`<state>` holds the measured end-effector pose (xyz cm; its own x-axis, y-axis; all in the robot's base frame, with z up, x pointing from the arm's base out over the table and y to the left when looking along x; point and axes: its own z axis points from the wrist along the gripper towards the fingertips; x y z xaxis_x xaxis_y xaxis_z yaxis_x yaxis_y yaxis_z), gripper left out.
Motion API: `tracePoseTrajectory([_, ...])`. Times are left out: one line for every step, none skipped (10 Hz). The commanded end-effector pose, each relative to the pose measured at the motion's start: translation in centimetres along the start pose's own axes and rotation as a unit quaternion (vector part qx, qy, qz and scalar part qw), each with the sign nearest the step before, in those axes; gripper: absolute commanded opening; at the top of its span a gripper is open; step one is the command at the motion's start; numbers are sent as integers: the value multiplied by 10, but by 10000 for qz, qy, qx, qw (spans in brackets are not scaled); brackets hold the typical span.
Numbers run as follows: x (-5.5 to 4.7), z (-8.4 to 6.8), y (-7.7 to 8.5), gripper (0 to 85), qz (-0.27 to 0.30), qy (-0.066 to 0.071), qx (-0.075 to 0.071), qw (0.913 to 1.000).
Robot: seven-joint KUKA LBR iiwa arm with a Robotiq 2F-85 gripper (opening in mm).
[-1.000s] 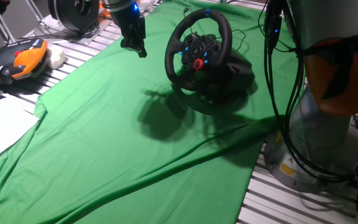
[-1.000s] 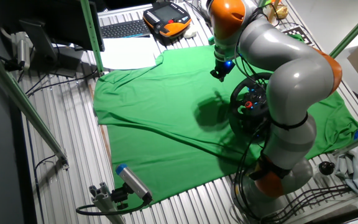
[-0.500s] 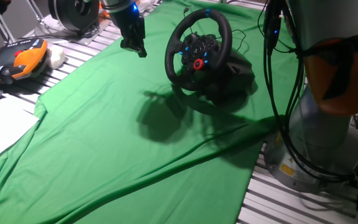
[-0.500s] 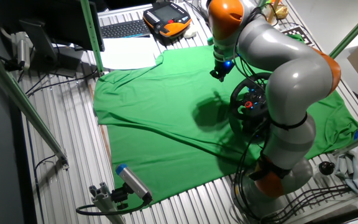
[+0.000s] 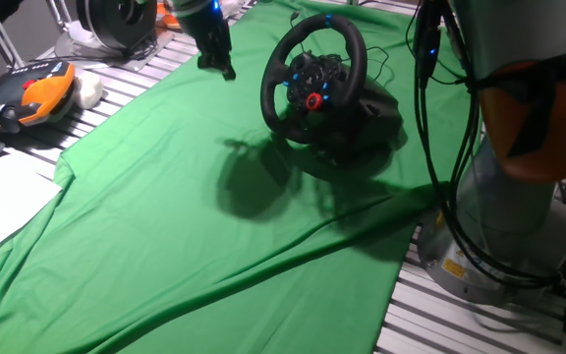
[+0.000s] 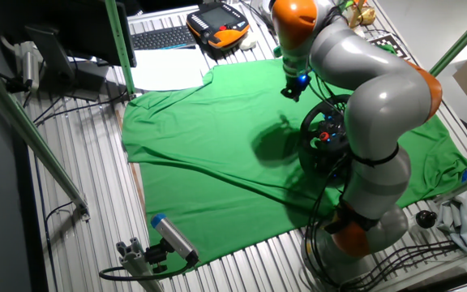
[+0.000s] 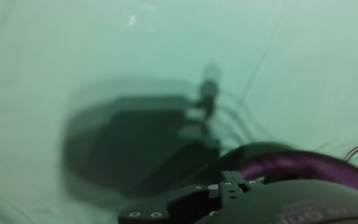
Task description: Rotate the steering wheel 90 degrees clockwise
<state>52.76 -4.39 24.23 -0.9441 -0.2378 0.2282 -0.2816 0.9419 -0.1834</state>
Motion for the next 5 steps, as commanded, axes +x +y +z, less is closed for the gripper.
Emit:
tracePoseTrajectory([9, 7, -36, 0, 21, -2, 179, 9998])
tracePoseTrajectory([10, 9, -44, 0, 3, -42, 230, 9997])
tracePoseTrajectory([11, 13, -52, 0, -60, -66, 278, 9996])
tracePoseTrajectory([11, 15, -56, 0, -107, -79, 283, 9995])
tracePoseTrajectory([11, 15, -56, 0, -165, -64, 351, 9992])
